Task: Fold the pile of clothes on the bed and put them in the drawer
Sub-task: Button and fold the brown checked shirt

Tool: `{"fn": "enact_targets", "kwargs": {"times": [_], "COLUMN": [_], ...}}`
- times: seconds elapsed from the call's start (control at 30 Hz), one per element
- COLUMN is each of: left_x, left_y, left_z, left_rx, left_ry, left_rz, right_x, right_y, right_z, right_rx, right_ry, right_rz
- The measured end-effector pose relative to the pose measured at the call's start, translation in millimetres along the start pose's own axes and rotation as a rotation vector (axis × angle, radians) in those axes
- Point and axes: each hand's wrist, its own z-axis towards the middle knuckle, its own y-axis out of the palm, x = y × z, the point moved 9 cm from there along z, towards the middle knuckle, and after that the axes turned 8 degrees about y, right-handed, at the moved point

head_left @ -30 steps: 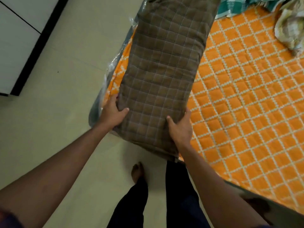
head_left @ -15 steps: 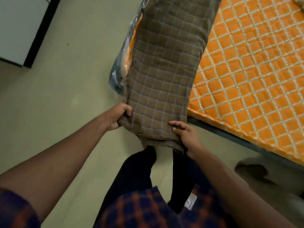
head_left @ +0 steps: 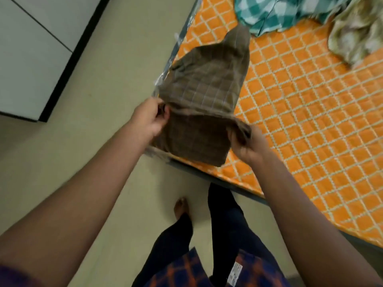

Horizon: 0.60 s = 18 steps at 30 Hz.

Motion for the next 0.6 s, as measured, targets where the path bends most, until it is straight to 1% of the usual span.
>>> {"fn": "enact_targets", "kwargs": {"times": [0.07,0.1,0.13,0.2,0.23,0.27,0.3,0.33,0.37,0.4,0.43,0.47,0.5,0.53,0.57,0.6], "left_x": [31.6,46.3,57.3,68.4,68.3,67.8,66.8,69.8,64.2,57.2,41.9,25.3,7.0,-11.6,-27.7,-42.5], "left_y": [65.0,94.5,123.4,172.0,190.9,206.0,216.5,219.1,223.2,221.9,218.5,210.0,196.8,183.0,167.6,150.6], "left_z": [42.2,60.9,79.8,117.9,133.1,148.5,162.1,167.5,168.0,157.8,147.2,132.6,116.6,101.2,84.0,74.2], "left_rx": [0.003,-0.002,-0.030,-0.099,-0.138,-0.158,-0.138,-0.112,-0.108,-0.138,-0.194,-0.255,-0.307,-0.370,-0.431,-0.504], "left_ry": [0.077,0.107,0.132,0.159,0.186,0.262,0.395,0.582,0.764,0.942,1.085,1.194,1.276,1.336,1.391,1.426], "left_rz": [-0.027,-0.003,0.027,0.149,0.285,0.500,0.749,0.997,1.191,1.329,1.446,1.552,1.661,1.746,1.807,1.849], "right_x": [-71.8,-106.5,-138.3,-189.3,-208.7,-224.7,-236.7,-239.4,-243.3,-245.2,-247.0,-238.6,-214.9,-183.7,-147.5,-110.2], "right_y": [24.2,34.3,44.2,56.9,55.0,51.7,44.8,39.8,29.4,20.3,12.1,11.5,14.8,15.6,14.2,9.2], "right_z": [39.9,60.1,81.0,114.9,128.7,140.8,153.7,159.4,164.4,160.6,151.2,135.6,117.8,104.7,94.9,89.5], "right_rx": [-0.003,-0.005,-0.024,-0.058,-0.043,-0.032,-0.016,0.005,0.060,0.137,0.243,0.306,0.317,0.291,0.240,0.183], "right_ry": [-0.075,-0.127,-0.154,-0.210,-0.250,-0.275,-0.285,-0.305,-0.362,-0.499,-0.700,-0.905,-1.054,-1.134,-1.174,-1.156], "right_rz": [0.123,0.168,0.218,0.238,0.216,0.174,0.095,-0.030,-0.187,-0.356,-0.551,-0.772,-0.974,-1.153,-1.335,-1.518]}}
